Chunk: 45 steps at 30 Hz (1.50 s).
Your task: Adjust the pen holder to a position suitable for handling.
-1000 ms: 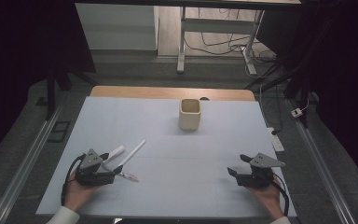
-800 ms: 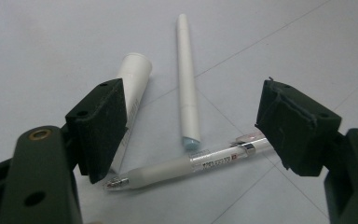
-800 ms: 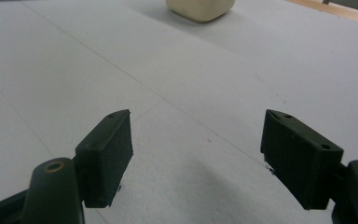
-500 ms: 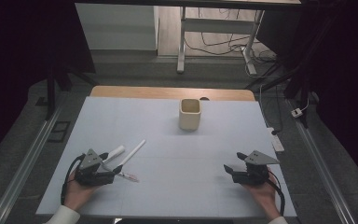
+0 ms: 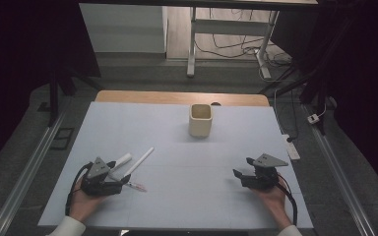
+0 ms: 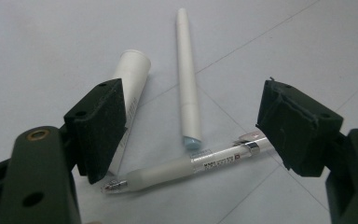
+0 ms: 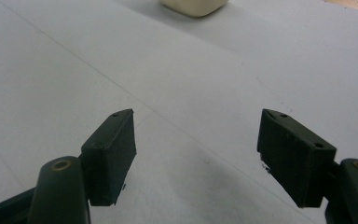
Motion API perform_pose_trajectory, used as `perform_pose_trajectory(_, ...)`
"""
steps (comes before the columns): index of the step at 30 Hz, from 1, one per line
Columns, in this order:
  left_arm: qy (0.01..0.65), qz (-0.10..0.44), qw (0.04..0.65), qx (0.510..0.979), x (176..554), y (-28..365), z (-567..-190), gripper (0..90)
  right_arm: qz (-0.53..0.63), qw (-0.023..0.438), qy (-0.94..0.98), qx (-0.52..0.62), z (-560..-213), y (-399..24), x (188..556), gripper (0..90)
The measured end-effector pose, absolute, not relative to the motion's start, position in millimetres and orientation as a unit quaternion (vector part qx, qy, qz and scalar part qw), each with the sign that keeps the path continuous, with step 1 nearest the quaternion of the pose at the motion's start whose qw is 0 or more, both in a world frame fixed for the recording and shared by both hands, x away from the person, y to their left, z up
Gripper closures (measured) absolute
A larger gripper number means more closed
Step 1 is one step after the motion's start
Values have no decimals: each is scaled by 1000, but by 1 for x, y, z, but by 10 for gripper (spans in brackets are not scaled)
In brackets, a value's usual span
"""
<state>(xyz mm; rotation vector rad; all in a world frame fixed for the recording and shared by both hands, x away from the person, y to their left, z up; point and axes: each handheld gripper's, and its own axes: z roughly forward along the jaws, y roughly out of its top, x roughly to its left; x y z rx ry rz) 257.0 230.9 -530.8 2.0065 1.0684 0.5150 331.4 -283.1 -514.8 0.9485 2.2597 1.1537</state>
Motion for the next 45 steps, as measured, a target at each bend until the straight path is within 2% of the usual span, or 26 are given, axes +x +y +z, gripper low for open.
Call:
perform_pose_trajectory(22, 420, 205, 392, 793, 257, 230, -532, 228, 409, 228, 818, 334, -502, -245, 376, 295)
perform_pose_trajectory(30, 419, 203, 393, 793, 255, 230, -532, 228, 410, 233, 815, 336, -500, -236, 386, 344)
perform_pose_trajectory(36, 417, 203, 393, 794, 256, 230, -532, 228, 415, 229, 814, 335, -496, -231, 393, 428)
perform_pose_trajectory(39, 417, 203, 394, 794, 256, 230, -532, 229, 418, 226, 813, 337, -496, -228, 397, 487)
perform_pose_trajectory(43, 418, 204, 392, 794, 256, 230, -532, 229, 409, 217, 821, 334, -495, -225, 405, 622)
perform_pose_trajectory(45, 418, 205, 391, 794, 256, 230, -532, 229, 409, 217, 821, 334, -495, -224, 407, 639)
